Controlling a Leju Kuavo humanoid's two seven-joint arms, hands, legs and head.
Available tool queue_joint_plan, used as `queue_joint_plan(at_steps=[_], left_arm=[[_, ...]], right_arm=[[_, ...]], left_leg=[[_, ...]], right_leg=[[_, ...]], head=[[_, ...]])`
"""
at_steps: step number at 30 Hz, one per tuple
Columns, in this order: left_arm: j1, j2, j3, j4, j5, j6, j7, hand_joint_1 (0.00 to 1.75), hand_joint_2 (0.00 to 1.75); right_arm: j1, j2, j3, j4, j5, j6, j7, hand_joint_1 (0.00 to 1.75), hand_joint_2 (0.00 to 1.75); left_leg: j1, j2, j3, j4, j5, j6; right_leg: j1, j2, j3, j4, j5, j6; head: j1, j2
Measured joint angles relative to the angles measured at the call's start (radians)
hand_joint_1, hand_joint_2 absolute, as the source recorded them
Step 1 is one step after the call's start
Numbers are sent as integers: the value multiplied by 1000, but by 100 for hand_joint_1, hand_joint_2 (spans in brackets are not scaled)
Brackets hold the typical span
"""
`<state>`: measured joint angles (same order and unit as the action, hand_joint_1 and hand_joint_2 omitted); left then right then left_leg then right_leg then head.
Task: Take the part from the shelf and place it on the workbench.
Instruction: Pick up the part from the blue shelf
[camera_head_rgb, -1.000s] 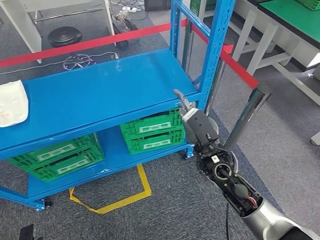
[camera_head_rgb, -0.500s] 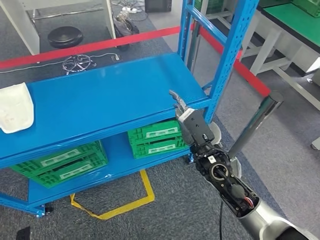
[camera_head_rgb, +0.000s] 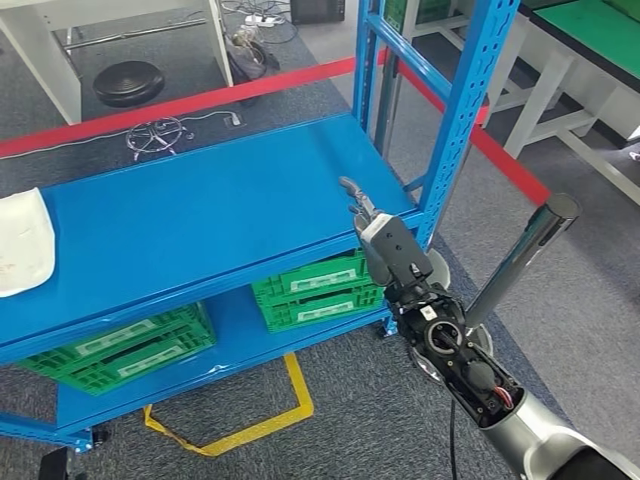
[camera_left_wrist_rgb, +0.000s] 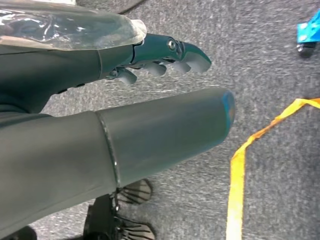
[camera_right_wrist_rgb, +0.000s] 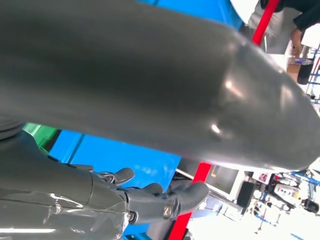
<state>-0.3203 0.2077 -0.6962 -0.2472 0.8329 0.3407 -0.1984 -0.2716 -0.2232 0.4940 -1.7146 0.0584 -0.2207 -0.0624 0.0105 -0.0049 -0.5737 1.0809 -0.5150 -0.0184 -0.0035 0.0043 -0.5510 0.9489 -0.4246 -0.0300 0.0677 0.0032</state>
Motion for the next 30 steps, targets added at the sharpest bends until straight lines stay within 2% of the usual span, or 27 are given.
queue_joint_plan(at_steps=[2,3,4,5,7,9,12,14,15,17,18,19,20,22,23,24,26,27,30], left_arm=[[2,1,0,0,1,0,0,0,0],[5,1,0,0,1,0,0,0,0],[7,1,0,1,1,0,0,0,0],[8,2,0,1,1,0,0,0,0],[8,4,0,2,1,0,0,0,0],[6,5,0,3,0,0,0,0,0],[7,6,0,4,0,0,0,0,0],[5,6,0,4,0,0,0,0,0],[4,6,0,4,-1,0,0,0,0],[3,6,0,4,-1,0,0,0,0],[5,5,0,4,-1,-1,0,0,0],[6,5,0,4,-1,-1,0,0,0],[7,5,0,4,-2,-1,0,0,0],[7,5,0,4,-4,-2,0,0,0],[5,4,0,5,-5,-2,0,0,0],[3,4,0,5,-6,-3,0,0,0],[0,4,0,5,-8,-2,-1,0,0],[0,4,0,5,-9,-1,-2,0,0],[-1,4,0,5,-12,1,-5,0,0]], right_arm=[[-3,0,1,4,-6,5,-1,0,0],[-3,0,1,7,-7,7,-2,0,0],[-3,0,2,10,-7,8,-2,0,0],[-3,0,2,13,-8,8,-2,0,0],[-4,0,1,17,-8,8,-2,0,0],[-5,0,1,19,-9,8,-2,0,0],[-7,0,1,21,-9,8,-2,0,0],[-9,0,0,21,-9,7,-3,0,0],[-10,0,0,22,-9,7,-3,0,0],[-10,0,0,24,-9,7,-3,0,0],[-9,0,0,25,-10,8,-3,0,0],[-7,0,0,27,-11,8,-3,0,0],[-6,0,1,28,-13,9,-3,0,0],[-5,0,0,30,-17,12,-4,0,0],[-6,0,0,31,-19,15,-4,0,0],[-8,0,0,31,-20,17,-4,0,0],[-9,0,1,32,-21,21,-5,0,0],[-10,0,1,32,-21,22,-5,0,0],[-13,0,1,33,-21,25,-6,0,0]], left_leg=[[1,0,-92,129,-43,-7],[1,0,-125,160,-49,-9],[1,0,-138,155,-36,-9],[2,0,-133,113,-2,-8],[1,1,-89,-27,91,-2],[-4,2,-58,-115,127,10],[-6,1,-42,-129,125,30],[-3,1,-23,-133,118,41],[-2,1,-16,-135,115,46],[-3,0,-7,-134,105,51],[-4,-1,-1,-134,99,51],[-4,-1,6,-134,92,50],[-4,-1,16,-134,85,49],[-4,-2,38,-134,69,44],[-4,-2,45,-135,63,40],[-4,-2,47,-135,59,36],[-5,-1,47,-132,55,27],[-6,-1,47,-132,54,25],[-7,-1,51,-132,54,30]], right_leg=[[0,1,5,0,-8,-4],[0,2,9,0,-13,-5],[0,3,17,0,-20,-4],[0,4,26,0,-27,-2],[1,4,47,0,-43,5],[3,4,56,-1,-57,15],[4,5,64,9,-68,33],[2,3,48,60,-90,42],[1,2,19,115,-113,46],[0,1,-58,248,-164,52],[-1,1,-91,292,-177,53],[-1,1,-109,300,-170,54],[-2,1,-108,271,-141,54],[-3,1,-70,140,-44,48],[1,1,-53,80,-14,44],[4,0,-39,40,4,38],[10,-1,-31,16,2,27],[9,0,-25,13,7,26],[5,4,-21,11,8,35]], head=[[-1,0],[-1,0],[-2,0],[-2,0],[-2,0],[-3,0],[-1,0],[0,0],[1,0],[3,0],[3,0],[4,0],[4,0],[4,0],[2,0],[0,0],[-3,0],[-2,0],[-2,0]])
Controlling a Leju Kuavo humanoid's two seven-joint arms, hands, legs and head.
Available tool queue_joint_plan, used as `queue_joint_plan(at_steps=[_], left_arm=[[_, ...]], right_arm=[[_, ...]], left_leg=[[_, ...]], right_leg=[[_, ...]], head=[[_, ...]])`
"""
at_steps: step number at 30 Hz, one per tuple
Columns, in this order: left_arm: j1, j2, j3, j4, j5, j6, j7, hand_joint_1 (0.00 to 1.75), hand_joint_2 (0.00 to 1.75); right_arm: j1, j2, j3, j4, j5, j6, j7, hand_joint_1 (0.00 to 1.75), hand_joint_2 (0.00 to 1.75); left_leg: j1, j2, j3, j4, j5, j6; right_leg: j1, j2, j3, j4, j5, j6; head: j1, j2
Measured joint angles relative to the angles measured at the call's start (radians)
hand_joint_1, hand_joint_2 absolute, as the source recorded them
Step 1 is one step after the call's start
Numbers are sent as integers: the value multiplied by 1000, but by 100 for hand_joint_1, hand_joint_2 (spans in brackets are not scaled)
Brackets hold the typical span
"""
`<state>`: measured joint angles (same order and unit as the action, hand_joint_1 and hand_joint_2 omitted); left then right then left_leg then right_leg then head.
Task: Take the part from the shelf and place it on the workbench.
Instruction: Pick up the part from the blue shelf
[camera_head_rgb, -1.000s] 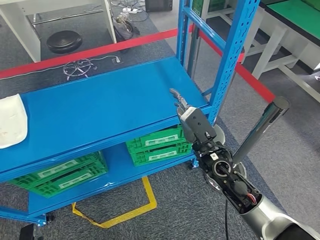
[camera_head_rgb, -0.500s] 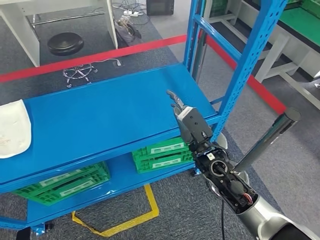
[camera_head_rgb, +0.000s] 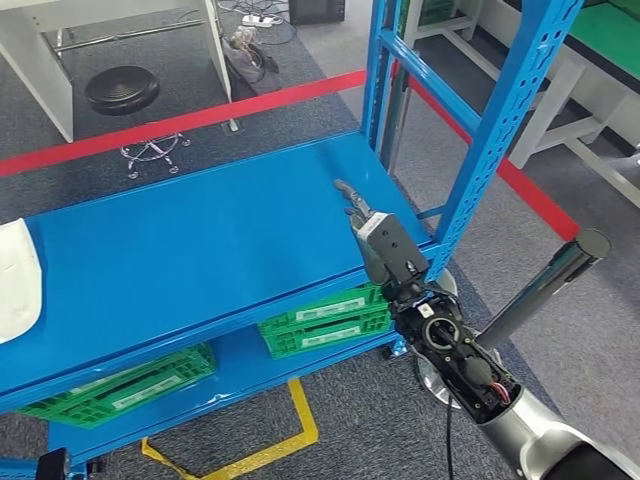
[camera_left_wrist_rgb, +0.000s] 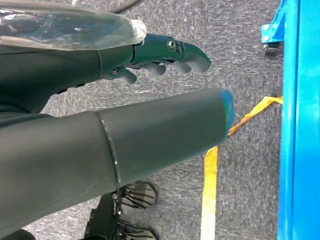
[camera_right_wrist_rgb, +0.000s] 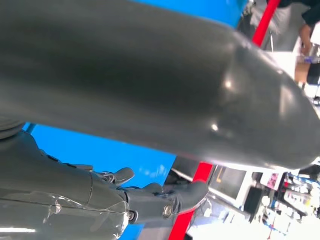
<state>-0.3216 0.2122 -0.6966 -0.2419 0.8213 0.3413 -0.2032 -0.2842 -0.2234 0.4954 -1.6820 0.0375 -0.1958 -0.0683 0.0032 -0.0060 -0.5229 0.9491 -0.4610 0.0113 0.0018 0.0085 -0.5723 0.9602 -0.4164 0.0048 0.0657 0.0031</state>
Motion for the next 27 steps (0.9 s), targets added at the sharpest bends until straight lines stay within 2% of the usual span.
queue_joint_plan(at_steps=[8,12,13,14,16,18,20,27], left_arm=[[-4,3,0,0,-8,5,-3,0,0],[-5,2,0,0,-8,6,-3,0,0],[-5,2,0,0,-8,7,-3,0,0],[-5,1,0,0,-8,7,-3,0,0],[-6,-1,0,0,-8,7,-3,0,0],[-5,-2,0,0,-8,7,-3,0,0],[-4,-2,0,0,-8,7,-3,0,0],[-4,-3,0,0,-8,7,-3,0,0]], right_arm=[[-3,0,0,9,2,6,1,0,0],[-7,0,0,10,3,7,0,0,0],[-9,-1,-1,10,3,7,0,0,0],[-11,-2,-1,11,4,7,0,0,0],[-10,-3,0,12,4,7,0,0,0],[-7,-3,0,14,4,7,0,0,0],[-6,-4,0,16,4,7,0,0,0],[-6,-4,0,17,4,7,0,0,0]], left_leg=[[-2,0,2,-9,-3,8],[2,1,10,-28,6,10],[6,2,16,-38,11,10],[9,3,22,-46,16,10],[10,4,24,-49,17,11],[10,3,25,-48,17,11],[11,3,25,-48,16,11],[11,2,26,-48,16,11]], right_leg=[[-2,1,-2,-1,-4,-2],[0,-2,-1,-2,-4,5],[0,-3,-9,15,-17,9],[-1,-3,-27,55,-40,13],[-6,-4,-87,190,-103,23],[-11,-4,-134,292,-137,31],[-13,-4,-144,313,-140,33],[-14,-4,-145,312,-135,34]], head=[[0,0],[0,0],[2,0],[4,0],[7,0],[9,0],[11,0],[11,0]])
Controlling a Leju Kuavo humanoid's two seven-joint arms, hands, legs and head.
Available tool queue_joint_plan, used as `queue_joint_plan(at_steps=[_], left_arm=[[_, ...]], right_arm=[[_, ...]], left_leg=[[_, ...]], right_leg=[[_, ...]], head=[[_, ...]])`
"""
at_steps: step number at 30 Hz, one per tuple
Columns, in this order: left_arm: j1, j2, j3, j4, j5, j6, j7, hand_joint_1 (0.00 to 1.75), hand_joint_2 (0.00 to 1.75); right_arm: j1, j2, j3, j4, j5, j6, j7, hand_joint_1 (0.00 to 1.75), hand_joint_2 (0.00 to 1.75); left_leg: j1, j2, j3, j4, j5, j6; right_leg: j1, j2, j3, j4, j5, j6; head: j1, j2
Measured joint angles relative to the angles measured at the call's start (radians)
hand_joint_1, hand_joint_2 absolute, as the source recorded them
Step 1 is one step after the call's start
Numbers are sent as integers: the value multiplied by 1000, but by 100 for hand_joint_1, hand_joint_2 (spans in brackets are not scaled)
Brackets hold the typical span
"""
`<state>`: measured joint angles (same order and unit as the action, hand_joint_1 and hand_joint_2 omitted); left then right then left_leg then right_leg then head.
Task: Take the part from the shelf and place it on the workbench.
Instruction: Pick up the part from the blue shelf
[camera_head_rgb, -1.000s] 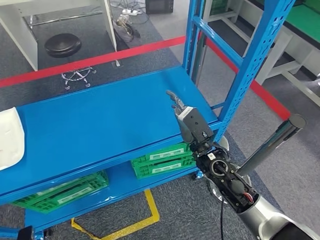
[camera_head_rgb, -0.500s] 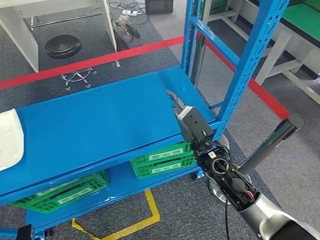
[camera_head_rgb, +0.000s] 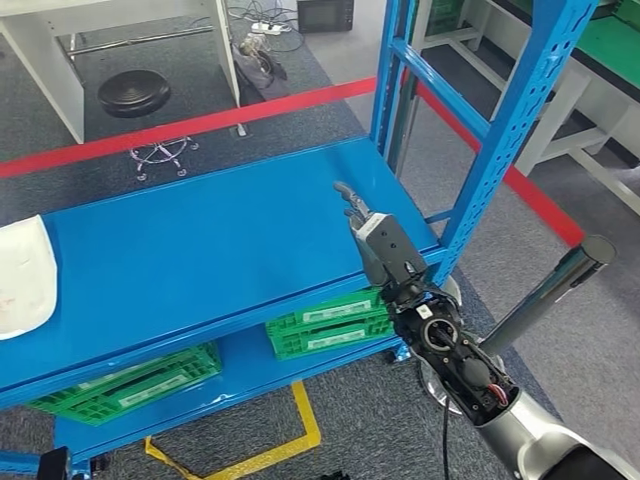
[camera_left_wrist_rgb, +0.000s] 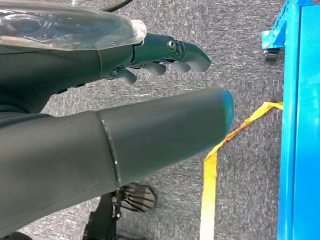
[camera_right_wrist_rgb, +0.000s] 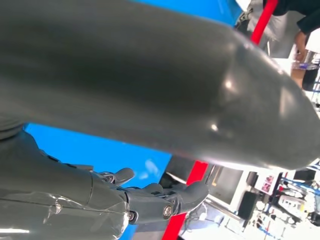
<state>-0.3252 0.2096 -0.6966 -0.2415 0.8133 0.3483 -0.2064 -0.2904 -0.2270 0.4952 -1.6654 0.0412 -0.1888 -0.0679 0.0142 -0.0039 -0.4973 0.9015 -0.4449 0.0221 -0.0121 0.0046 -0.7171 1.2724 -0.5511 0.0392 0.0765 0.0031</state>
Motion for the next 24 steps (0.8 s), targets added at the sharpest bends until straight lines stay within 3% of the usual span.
queue_joint_plan(at_steps=[2,3,4,5,7,8,9,10,11,13,14,16,19,21,23,24], left_arm=[[2,-1,0,0,0,0,0,0,0],[2,-1,0,0,0,0,0,0,0],[2,-1,0,0,0,0,0,0,0],[0,-2,0,0,-1,1,0,0,0],[-4,-2,0,0,-2,1,0,0,0],[-4,-3,0,0,-2,2,0,0,0],[-2,-3,0,0,-2,2,0,0,0],[0,-3,0,0,-2,2,0,0,0],[1,-3,0,0,-2,1,0,0,0],[0,-2,0,0,-2,1,0,0,0],[-2,-1,0,0,-2,1,0,0,0],[-5,0,0,0,-2,2,0,0,0],[-6,0,0,0,-2,2,0,0,0],[-6,-1,0,0,-2,1,0,0,0],[-5,-2,0,0,-2,1,0,0,0],[-4,-2,0,0,-2,2,0,0,0]], right_arm=[[0,0,0,1,0,0,0,0,0],[0,0,0,1,0,0,0,0,0],[-2,0,0,1,0,0,0,0,0],[-5,0,0,2,0,0,-1,0,0],[-8,0,0,2,1,1,-2,0,0],[-7,0,1,2,1,1,-2,0,0],[-5,0,1,2,1,1,-2,0,0],[-5,0,1,3,1,2,-2,0,0],[-5,0,1,3,1,1,-2,0,0],[-6,0,1,3,1,1,-2,0,0],[-6,0,1,3,1,1,-2,0,0],[-7,0,1,3,1,1,-2,0,0],[-7,0,0,3,1,1,-2,0,0],[-7,0,0,3,1,1,-3,0,0],[-5,-1,0,4,1,1,-3,0,0],[-3,-1,0,4,1,1,-3,0,0]], left_leg=[[2,-1,2,0,-2,-2],[3,-2,4,1,-4,-5],[4,-5,4,6,-9,-12],[5,-5,-18,54,-34,-25],[6,-4,-104,216,-103,-49],[7,-2,-159,308,-133,-54],[7,-2,-191,351,-136,-53],[6,-2,-203,352,-118,-50],[5,-2,-193,310,-82,-45],[0,2,-133,160,-1,-32],[-3,4,-107,99,23,-28],[-10,7,-86,46,32,-23],[-7,5,-80,38,34,-13],[-4,4,-74,33,35,-4],[-6,2,-73,33,33,1],[-7,0,-72,34,32,2]], right_leg=[[-3,0,12,-28,24,3],[-5,0,29,-64,47,5],[-7,2,69,-143,76,4],[-8,3,108,-215,100,-9],[-6,3,164,-317,118,-38],[-4,1,165,-316,116,-51],[-2,0,166,-316,115,-52],[0,0,168,-316,113,-53],[1,0,170,-316,112,-54],[3,0,175,-316,109,-52],[5,0,175,-315,106,-49],[8,0,176,-316,103,-40],[5,-2,169,-303,87,-25],[3,-2,128,-209,33,-16],[3,-2,61,-61,-31,-11],[2,-2,36,-13,-43,-9]], head=[[0,0],[1,0],[1,0],[0,0],[-4,0],[-6,0],[-6,0],[-6,0],[-7,0],[-7,0],[-7,0],[-7,0],[-5,0],[-2,0],[2,0],[2,0]])
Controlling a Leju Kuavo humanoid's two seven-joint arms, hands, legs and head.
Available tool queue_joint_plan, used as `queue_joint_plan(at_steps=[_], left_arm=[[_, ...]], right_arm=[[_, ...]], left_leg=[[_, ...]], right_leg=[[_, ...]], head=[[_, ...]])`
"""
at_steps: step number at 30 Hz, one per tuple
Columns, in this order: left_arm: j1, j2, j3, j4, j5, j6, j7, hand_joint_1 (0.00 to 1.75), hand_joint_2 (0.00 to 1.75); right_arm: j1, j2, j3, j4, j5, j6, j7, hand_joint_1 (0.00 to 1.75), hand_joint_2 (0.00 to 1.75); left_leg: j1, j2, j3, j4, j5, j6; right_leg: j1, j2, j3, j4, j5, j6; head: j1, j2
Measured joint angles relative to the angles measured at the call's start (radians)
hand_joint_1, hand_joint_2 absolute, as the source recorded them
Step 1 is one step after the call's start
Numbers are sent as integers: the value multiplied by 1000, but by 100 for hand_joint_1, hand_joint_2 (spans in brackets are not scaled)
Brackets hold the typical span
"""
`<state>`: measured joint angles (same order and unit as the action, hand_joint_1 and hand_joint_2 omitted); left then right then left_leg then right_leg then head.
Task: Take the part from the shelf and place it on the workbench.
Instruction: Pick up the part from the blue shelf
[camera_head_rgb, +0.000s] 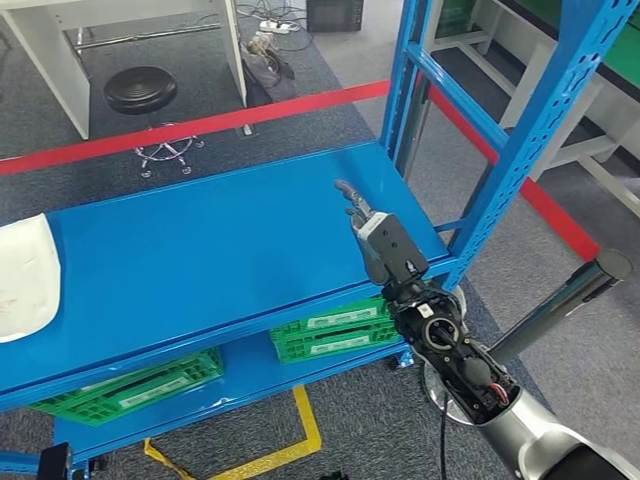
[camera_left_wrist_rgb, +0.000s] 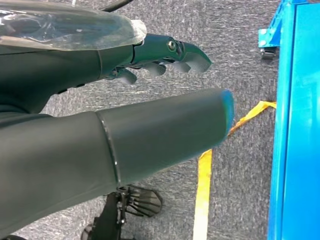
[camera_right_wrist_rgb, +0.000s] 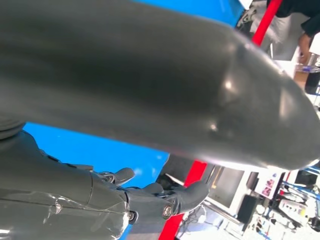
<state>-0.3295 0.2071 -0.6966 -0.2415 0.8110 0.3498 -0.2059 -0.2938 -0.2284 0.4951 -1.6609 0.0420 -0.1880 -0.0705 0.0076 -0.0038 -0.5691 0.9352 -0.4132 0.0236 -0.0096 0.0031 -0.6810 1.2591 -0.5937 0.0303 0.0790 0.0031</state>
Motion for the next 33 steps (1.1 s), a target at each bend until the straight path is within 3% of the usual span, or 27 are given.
queue_joint_plan(at_steps=[1,2,4,5,7,9,11,14,15,16,17,20,22,24,26,27,30,31,32,33], left_arm=[[1,0,0,0,0,0,0,0,0],[2,-1,0,0,0,0,0,0,0],[2,-2,0,0,0,0,0,0,0],[1,-2,0,0,0,0,0,0,0],[0,-3,0,0,0,0,0,0,0],[1,-3,0,0,0,0,0,0,0],[0,-1,0,0,0,1,0,0,0],[0,-1,0,0,-2,9,0,0,0],[2,-1,0,0,-3,11,0,0,0],[4,-2,0,0,-4,11,0,0,0],[5,-2,0,0,-4,11,0,0,0],[3,-1,0,0,-4,12,0,0,0],[1,-1,0,0,-4,12,0,0,0],[2,-2,0,0,-5,12,0,0,0],[2,-2,0,0,-5,12,0,0,0],[1,-1,0,0,-4,12,0,0,0],[1,-2,0,0,-4,12,0,0,0],[2,-3,0,0,-3,12,0,0,0],[3,-3,0,0,-2,12,0,0,0],[4,-3,0,0,-1,13,0,0,0]], right_arm=[[1,0,0,1,0,0,0,0,0],[1,0,0,1,0,0,1,0,0],[0,0,0,1,0,0,0,0,0],[-2,0,0,1,0,0,0,0,0],[-2,0,0,2,0,0,1,0,0],[-3,0,0,2,0,0,1,0,0],[-6,0,0,2,-1,8,5,0,0],[-21,-1,2,11,-14,41,16,0,0],[-27,-1,3,19,-20,53,16,0,0],[-33,-1,5,28,-25,63,13,0,0],[-40,-1,7,36,-28,69,11,0,0],[-62,-1,9,59,-34,79,5,0,0],[-74,-1,9,70,-35,81,5,0,0],[-80,-1,10,82,-35,82,4,0,0],[-85,-1,12,92,-37,82,3,0,0],[-88,-2,14,97,-38,83,3,0,0],[-93,-3,17,116,-43,83,2,0,0],[-93,-4,19,122,-45,84,1,0,0],[-94,-4,21,128,-47,85,0,0,0],[-97,-4,23,134,-49,87,-1,0,0]], left_leg=[[0,-2,2,0,-1,0],[0,-4,5,1,-3,-1],[-1,-9,13,3,-10,-5],[-3,-11,14,5,-13,-8],[-5,-14,10,9,-14,-16],[-5,-15,7,11,-15,-26],[-3,-11,-8,48,-39,-36],[1,-6,-102,237,-122,-49],[2,-5,-133,292,-137,-51],[2,-5,-148,312,-134,-52],[2,-3,-144,292,-112,-51],[-1,26,-51,89,-14,-43],[-6,38,-20,20,3,-34],[-8,26,-20,16,2,-23],[-5,15,-18,12,4,-13],[-4,10,-16,10,5,-8],[-5,-9,-15,10,3,0],[-5,-16,-14,11,3,1],[-5,-24,-13,11,2,1],[-5,-32,-10,12,1,0]], right_leg=[[0,0,-7,8,9,1],[0,0,7,-27,39,0],[0,2,74,-172,116,-5],[0,4,107,-237,139,-8],[3,6,135,-290,144,-17],[3,5,137,-296,145,-27],[-1,1,141,-303,148,-38],[-2,-9,142,-305,148,-49],[-1,-13,142,-305,148,-50],[-1,-17,142,-305,147,-50],[-1,-21,143,-305,146,-50],[2,-33,148,-304,140,-43],[8,-42,149,-303,136,-35],[9,-50,151,-303,131,-24],[5,-41,140,-277,109,-13],[3,-30,122,-234,83,-9],[2,-10,26,-31,-3,-4],[2,-9,7,3,-5,-5],[2,-8,7,-5,14,-6],[2,-6,27,-54,51,-9]], head=[[1,0],[2,0],[4,0],[4,0],[4,0],[3,0],[-2,0],[-7,0],[-8,0],[-8,0],[-8,0],[-10,0],[-7,0],[-2,0],[-1,0],[1,0],[7,0],[7,0],[8,0],[9,0]])
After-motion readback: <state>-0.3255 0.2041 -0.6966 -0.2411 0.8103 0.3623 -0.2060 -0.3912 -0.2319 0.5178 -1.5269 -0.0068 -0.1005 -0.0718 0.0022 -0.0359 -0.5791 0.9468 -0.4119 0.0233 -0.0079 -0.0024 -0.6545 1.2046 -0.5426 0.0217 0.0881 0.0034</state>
